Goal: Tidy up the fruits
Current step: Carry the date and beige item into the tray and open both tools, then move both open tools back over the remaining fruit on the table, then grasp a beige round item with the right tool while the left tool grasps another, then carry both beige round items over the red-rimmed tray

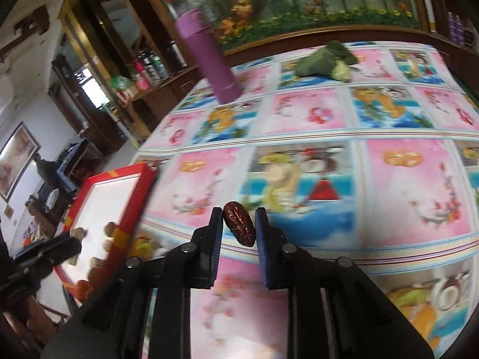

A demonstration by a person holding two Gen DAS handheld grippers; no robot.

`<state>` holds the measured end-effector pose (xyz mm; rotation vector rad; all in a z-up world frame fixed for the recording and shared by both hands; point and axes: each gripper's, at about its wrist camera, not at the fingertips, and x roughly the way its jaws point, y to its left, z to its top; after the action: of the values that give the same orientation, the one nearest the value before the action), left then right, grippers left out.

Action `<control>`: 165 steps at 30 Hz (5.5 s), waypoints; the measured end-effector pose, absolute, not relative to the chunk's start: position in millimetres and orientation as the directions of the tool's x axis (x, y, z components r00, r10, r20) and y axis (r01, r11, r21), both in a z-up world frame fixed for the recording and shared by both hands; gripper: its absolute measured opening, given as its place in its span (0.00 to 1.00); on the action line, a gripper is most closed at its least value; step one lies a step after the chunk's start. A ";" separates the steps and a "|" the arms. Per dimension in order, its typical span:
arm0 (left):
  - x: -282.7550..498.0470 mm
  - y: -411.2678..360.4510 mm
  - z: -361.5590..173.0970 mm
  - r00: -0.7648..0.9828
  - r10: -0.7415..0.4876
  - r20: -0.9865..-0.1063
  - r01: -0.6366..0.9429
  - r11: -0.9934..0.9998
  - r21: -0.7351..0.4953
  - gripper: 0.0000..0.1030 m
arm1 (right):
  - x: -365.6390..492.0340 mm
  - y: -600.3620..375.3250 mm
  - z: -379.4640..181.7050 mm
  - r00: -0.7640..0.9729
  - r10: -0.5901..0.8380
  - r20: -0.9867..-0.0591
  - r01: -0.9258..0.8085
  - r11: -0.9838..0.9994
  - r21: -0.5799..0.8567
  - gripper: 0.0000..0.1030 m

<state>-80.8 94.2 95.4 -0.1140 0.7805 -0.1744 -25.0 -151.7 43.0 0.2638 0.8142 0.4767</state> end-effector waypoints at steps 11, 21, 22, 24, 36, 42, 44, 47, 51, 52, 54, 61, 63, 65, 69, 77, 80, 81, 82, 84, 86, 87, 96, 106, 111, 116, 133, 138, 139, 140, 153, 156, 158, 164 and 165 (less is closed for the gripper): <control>-53.1 217.0 100.3 0.712 0.040 -0.701 -0.155 0.983 -0.100 0.20 | -13.7 13.5 83.8 0.485 0.604 -0.632 -0.520 0.780 0.347 0.23; -29.8 251.2 59.9 0.622 0.081 -0.779 -0.211 0.975 -0.067 0.20 | 14.5 100.1 51.9 0.407 0.522 -0.749 -0.544 0.798 0.260 0.23; -28.2 254.9 57.3 0.614 0.082 -0.785 -0.215 0.974 -0.066 0.20 | 16.9 104.9 47.6 0.397 0.513 -0.761 -0.542 0.800 0.257 0.23; -26.0 261.5 53.5 0.603 0.091 -0.793 -0.221 0.974 -0.057 0.20 | 18.3 110.4 42.2 0.386 0.495 -0.779 -0.545 0.804 0.240 0.23; -19.2 271.8 36.1 0.536 0.109 -0.837 -0.232 0.972 -0.022 0.21 | 19.0 124.4 25.1 0.360 0.430 -0.828 -0.540 0.820 0.191 0.23; -19.3 271.0 37.8 0.527 0.115 -0.842 -0.240 0.971 -0.018 0.28 | 18.1 123.1 25.5 0.350 0.429 -0.833 -0.544 0.817 0.192 0.24; -20.4 269.6 38.1 0.518 0.121 -0.847 -0.245 0.969 -0.012 0.43 | 18.4 117.8 27.0 0.335 0.440 -0.833 -0.539 0.815 0.213 0.24; -26.4 264.9 44.0 0.530 0.152 -0.834 -0.258 0.966 0.012 0.51 | 17.0 100.1 37.5 0.340 0.498 -0.798 -0.542 0.797 0.266 0.25; -37.0 251.0 60.7 0.569 0.173 -0.804 -0.255 0.966 0.027 0.51 | 14.3 59.0 56.0 0.399 0.551 -0.733 -0.526 0.792 0.310 0.33; -39.2 243.9 65.3 0.580 0.174 -0.796 -0.243 0.969 0.034 0.51 | 13.2 44.6 60.0 0.421 0.554 -0.718 -0.519 0.796 0.311 0.37; -41.3 230.2 72.0 0.599 0.162 -0.784 -0.217 0.975 0.036 0.53 | 13.1 18.1 65.4 0.458 0.543 -0.704 -0.499 0.812 0.302 0.40; -47.1 156.7 84.6 0.648 0.047 -0.760 -0.059 0.998 0.012 0.54 | 23.4 -89.4 64.9 0.542 0.451 -0.709 -0.370 0.886 0.281 0.40; -47.0 134.8 84.5 0.651 0.017 -0.759 -0.009 1.000 0.014 0.54 | 26.2 -116.7 61.1 0.559 0.431 -0.709 -0.326 0.900 0.290 0.40; -45.6 110.4 83.4 0.650 -0.017 -0.760 0.042 0.999 0.014 0.55 | 29.9 -140.5 55.3 0.579 0.392 -0.715 -0.274 0.919 0.283 0.40; -41.0 77.4 75.2 0.632 -0.063 -0.773 0.107 0.994 0.006 0.55 | 39.0 -151.9 39.3 0.561 0.343 -0.753 -0.238 0.938 0.250 0.40; -36.6 60.1 65.0 0.601 -0.079 -0.796 0.129 0.992 0.000 0.55 | 49.6 -140.2 17.1 0.545 0.276 -0.792 -0.231 0.957 0.175 0.39; -34.0 57.2 64.7 0.596 -0.080 -0.799 0.130 0.992 -0.002 0.55 | 49.7 -136.5 16.1 0.559 0.227 -0.798 -0.229 0.967 0.115 0.27; -32.9 55.2 64.6 0.595 -0.081 -0.800 0.132 0.991 -0.003 0.55 | 48.8 -136.0 16.3 0.561 0.211 -0.800 -0.231 0.968 0.093 0.23; -31.2 51.5 64.7 0.594 -0.084 -0.800 0.137 0.991 -0.003 0.55 | 50.2 -138.3 16.1 0.559 0.217 -0.800 -0.233 0.967 0.100 0.23; -28.3 42.5 63.5 0.592 -0.090 -0.801 0.151 0.989 0.000 0.55 | 52.0 -146.0 16.7 0.545 0.238 -0.804 -0.221 0.966 0.136 0.23; -23.4 29.5 61.4 0.589 -0.098 -0.802 0.173 0.985 0.006 0.55 | 54.3 -157.8 17.4 0.542 0.231 -0.808 -0.195 0.970 0.147 0.23; -20.5 20.9 59.9 0.585 -0.104 -0.804 0.187 0.982 0.009 0.55 | 55.5 -166.3 17.9 0.540 0.231 -0.810 -0.181 0.971 0.156 0.23; 7.4 -45.1 37.5 0.532 -0.182 -0.827 0.281 0.959 -0.030 0.55 | 66.4 -227.2 21.4 0.537 0.291 -0.792 -0.064 0.950 0.305 0.23; 23.1 -66.6 19.1 0.489 -0.203 -0.848 0.291 0.955 -0.061 0.40 | 70.2 -230.7 20.9 0.519 0.330 -0.789 -0.044 0.931 0.361 0.23; 23.3 -69.1 19.1 0.505 -0.195 -0.841 0.296 0.954 -0.044 0.26 | 68.6 -231.3 23.3 0.526 0.335 -0.782 -0.045 0.929 0.367 0.23; 25.3 -63.8 20.0 0.512 -0.207 -0.834 0.278 0.958 -0.068 0.22 | 66.8 -231.5 25.1 0.531 0.339 -0.777 -0.047 0.927 0.373 0.23; -32.6 -15.0 77.3 0.701 -0.113 -0.704 0.155 0.988 -0.004 0.22 | 36.4 -180.6 50.6 0.621 0.357 -0.697 -0.204 0.933 0.297 0.23; -48.0 21.5 92.2 0.743 -0.057 -0.666 0.078 0.997 0.002 0.22 | 19.7 -155.8 55.8 0.643 0.392 -0.658 -0.283 0.920 0.271 0.23; -51.3 28.2 94.6 0.750 -0.048 -0.660 0.065 0.998 0.000 0.22 | 17.7 -152.7 55.1 0.639 0.403 -0.656 -0.291 0.915 0.279 0.23; -55.0 36.3 97.2 0.758 -0.034 -0.652 0.047 0.999 0.003 0.22 | 15.5 -148.6 54.4 0.634 0.414 -0.653 -0.298 0.910 0.288 0.23; -85.3 112.9 105.2 0.791 0.089 -0.605 -0.116 0.993 -0.006 0.22 | -34.3 -83.4 46.6 0.587 0.518 -0.622 -0.394 0.854 0.339 0.24; -90.2 120.3 101.7 0.787 0.090 -0.610 -0.124 0.992 -0.013 0.22 | -36.4 -80.9 43.7 0.583 0.515 -0.628 -0.388 0.856 0.342 0.24; -94.0 124.7 100.0 0.787 0.088 -0.611 -0.127 0.992 -0.020 0.22 | -36.9 -80.9 42.8 0.578 0.523 -0.626 -0.380 0.852 0.361 0.24; -101.9 138.1 96.3 0.785 0.085 -0.614 -0.138 0.990 -0.040 0.22 | -47.1 -71.8 46.3 0.570 0.550 -0.611 -0.393 0.835 0.385 0.24; -101.7 140.5 95.9 0.784 0.085 -0.615 -0.141 0.989 -0.043 0.22 | -48.8 -68.9 46.8 0.566 0.557 -0.608 -0.399 0.830 0.389 0.24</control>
<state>-101.7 140.5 95.9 -0.0879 0.6587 0.1219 -48.8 -68.9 46.8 0.2176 0.7890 0.5673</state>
